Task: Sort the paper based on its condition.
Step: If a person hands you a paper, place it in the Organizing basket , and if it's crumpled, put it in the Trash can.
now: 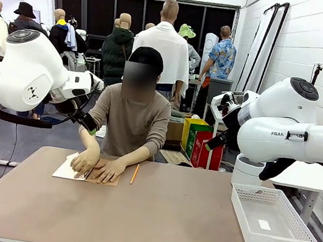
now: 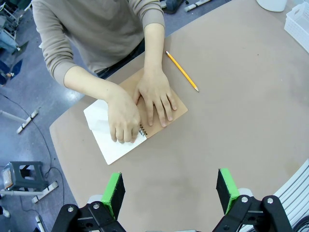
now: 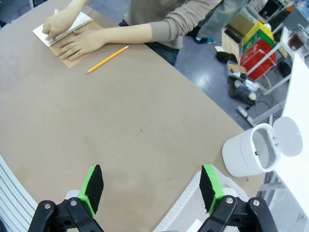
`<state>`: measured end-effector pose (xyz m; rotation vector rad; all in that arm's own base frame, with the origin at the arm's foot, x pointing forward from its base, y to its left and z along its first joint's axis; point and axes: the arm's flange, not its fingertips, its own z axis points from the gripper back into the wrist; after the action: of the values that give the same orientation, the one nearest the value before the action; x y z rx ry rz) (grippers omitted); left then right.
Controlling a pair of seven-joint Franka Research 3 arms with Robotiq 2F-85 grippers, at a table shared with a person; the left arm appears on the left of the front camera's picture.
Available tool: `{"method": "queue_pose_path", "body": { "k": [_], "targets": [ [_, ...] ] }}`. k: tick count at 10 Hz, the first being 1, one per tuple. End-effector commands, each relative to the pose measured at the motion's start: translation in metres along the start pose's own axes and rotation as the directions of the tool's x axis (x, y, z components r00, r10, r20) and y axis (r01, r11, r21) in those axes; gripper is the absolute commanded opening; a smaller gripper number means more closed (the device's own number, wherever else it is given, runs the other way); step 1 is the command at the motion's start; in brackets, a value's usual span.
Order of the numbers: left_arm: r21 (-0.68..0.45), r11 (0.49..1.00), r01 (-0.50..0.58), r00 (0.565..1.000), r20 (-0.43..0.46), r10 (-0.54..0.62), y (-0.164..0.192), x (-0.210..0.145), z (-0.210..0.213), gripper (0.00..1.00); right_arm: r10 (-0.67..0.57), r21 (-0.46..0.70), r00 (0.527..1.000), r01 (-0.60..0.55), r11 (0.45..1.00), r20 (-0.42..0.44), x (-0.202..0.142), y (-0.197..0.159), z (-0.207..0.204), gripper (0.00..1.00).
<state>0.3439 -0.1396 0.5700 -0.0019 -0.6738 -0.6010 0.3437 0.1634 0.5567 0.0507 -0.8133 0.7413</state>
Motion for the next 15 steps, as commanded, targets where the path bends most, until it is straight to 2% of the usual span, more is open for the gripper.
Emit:
{"method": "queue_pose_path", "body": {
  "k": [1, 15],
  "targets": [
    [0.0, 1.0, -0.001, 1.0, 0.0, 0.001, 0.0002, 0.0002, 0.0005, 1.0, -0.007, 0.0, 1.0, 0.007, 1.0, -0.006, -0.0005, 0.0003, 0.0002, 1.0],
    [0.0, 1.0, -0.001, 1.0, 0.0, 0.001, 0.0002, 0.0002, 0.0005, 1.0, -0.007, 0.0, 1.0, 0.007, 1.0, -0.006, -0.0005, 0.0003, 0.0002, 1.0]
  ]
}}
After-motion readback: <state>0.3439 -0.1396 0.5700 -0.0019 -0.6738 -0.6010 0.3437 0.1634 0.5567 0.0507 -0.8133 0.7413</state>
